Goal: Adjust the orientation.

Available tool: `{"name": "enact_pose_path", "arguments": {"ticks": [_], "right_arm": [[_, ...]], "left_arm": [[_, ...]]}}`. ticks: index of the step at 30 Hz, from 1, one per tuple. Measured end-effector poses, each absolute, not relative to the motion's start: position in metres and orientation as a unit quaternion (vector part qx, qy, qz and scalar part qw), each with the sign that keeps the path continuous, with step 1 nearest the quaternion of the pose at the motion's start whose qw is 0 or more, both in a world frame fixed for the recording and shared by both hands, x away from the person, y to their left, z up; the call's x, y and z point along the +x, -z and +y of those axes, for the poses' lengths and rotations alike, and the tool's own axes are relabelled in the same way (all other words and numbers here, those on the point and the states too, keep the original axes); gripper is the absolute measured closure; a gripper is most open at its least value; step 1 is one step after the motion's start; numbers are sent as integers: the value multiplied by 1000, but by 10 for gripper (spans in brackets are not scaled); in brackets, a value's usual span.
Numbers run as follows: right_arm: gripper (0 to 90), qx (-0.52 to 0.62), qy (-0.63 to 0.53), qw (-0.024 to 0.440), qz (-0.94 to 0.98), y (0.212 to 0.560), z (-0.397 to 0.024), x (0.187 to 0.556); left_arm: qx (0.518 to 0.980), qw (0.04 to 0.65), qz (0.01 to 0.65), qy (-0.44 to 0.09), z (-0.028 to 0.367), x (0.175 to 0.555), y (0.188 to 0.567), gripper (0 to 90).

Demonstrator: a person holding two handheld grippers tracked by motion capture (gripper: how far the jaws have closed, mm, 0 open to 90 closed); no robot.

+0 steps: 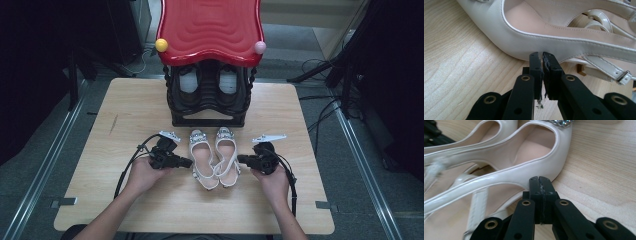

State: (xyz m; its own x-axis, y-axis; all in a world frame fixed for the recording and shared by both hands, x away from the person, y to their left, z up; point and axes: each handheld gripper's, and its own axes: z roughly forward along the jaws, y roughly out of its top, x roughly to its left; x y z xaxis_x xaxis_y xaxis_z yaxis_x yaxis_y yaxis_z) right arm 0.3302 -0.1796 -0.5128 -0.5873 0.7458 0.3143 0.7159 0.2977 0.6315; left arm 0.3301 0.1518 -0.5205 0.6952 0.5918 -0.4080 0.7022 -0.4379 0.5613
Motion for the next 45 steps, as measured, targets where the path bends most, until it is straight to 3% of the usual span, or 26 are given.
{"name": "enact_pose_path", "arguments": {"ticks": [20,34,39,45], "right_arm": [[900,449,-397,10,801,518,-173,343],[900,438,-405,29,802,520,-173,339],[869,445,-406,34,798,521,-173,338],[837,451,-392,50,801,513,-174,336]], "left_arm": [[830,387,395,73,148,330,526,858],[826,392,397,79,149,330,528,853],[831,386,395,70,149,330,526,828],[839,367,397,62,154,330,523,710]]}}
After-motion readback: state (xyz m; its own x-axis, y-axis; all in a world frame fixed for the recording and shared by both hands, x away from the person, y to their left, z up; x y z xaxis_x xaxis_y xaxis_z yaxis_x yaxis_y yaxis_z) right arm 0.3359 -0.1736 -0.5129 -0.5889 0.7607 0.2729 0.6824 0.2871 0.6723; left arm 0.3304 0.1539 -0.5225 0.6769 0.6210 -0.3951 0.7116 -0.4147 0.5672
